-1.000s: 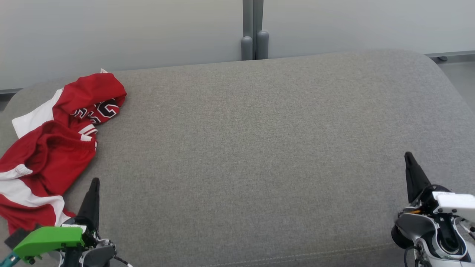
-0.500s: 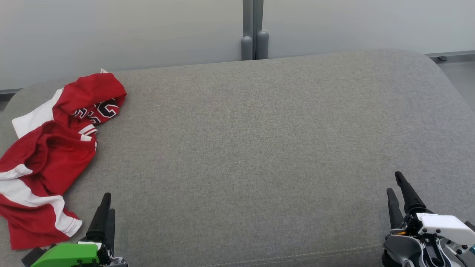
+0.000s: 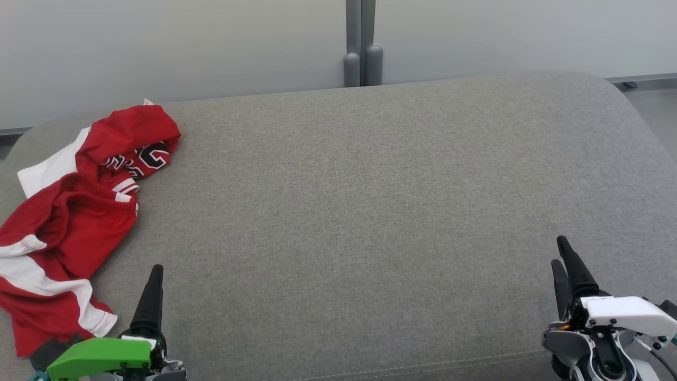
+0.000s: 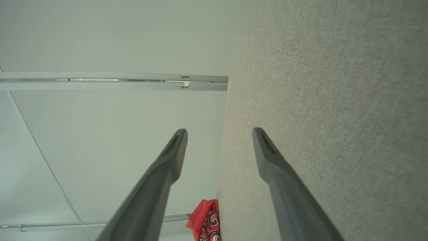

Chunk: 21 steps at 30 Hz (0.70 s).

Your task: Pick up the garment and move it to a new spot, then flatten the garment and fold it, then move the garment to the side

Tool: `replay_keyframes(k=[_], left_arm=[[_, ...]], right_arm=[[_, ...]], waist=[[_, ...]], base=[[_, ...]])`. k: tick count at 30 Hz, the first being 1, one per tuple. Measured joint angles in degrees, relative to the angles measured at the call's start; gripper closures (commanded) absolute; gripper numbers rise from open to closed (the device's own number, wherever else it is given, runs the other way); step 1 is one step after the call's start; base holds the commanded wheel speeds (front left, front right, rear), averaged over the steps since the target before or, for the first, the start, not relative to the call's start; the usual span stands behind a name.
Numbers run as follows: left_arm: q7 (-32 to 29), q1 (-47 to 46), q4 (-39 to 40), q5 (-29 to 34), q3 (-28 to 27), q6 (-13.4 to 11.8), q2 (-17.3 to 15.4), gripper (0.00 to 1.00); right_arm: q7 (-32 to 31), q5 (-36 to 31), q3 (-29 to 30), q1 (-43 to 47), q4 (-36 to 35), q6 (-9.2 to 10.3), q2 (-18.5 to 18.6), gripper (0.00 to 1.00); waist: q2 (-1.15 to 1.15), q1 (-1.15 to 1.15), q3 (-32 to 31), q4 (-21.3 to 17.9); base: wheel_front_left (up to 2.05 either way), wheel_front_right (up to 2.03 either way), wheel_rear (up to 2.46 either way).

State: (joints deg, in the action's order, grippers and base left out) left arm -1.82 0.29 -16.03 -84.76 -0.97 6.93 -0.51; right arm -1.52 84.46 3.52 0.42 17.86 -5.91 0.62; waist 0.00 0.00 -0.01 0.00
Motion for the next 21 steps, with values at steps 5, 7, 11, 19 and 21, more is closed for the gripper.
replay_keyframes(k=[5,7,11,19,21], left_arm=[[0.99,-0.06,1.66,4.85,0.02,-1.08,-0.11,0.0],[1.53,-0.1,2.27,7.31,0.1,-1.41,-0.22,0.0],[2.29,-0.24,3.79,12.05,0.65,-1.94,-0.42,0.0],[3.92,-0.36,6.58,21.99,1.4,-3.44,-0.6,0.0],[4.2,-0.36,7.21,23.86,1.66,-3.92,-0.62,0.0]], right_arm=[[1.05,-5.03,-0.44,-0.53,-1.37,0.56,0.27,0.0],[1.36,-7.7,-1.04,-0.71,-1.99,0.87,0.7,0.0],[2.11,-12.52,-2.26,-1.16,-3.31,1.33,1.31,0.0],[3.71,-22.52,-5.31,-1.21,-5.48,2.48,2.2,0.0],[4.03,-24.94,-6.21,-1.25,-5.73,2.57,2.49,0.0]], waist=[[0.0,0.0,-0.04,-0.01],[0.0,0.0,-0.05,-0.01],[0.0,0.0,-0.07,0.02],[0.0,0.0,-0.12,0.06],[0.0,0.0,-0.15,0.07]], base=[[0.0,0.0,0.0],[0.0,0.0,0.0],[0.0,0.0,0.0],[0.0,0.0,0.0],[0.0,0.0,0.0]])
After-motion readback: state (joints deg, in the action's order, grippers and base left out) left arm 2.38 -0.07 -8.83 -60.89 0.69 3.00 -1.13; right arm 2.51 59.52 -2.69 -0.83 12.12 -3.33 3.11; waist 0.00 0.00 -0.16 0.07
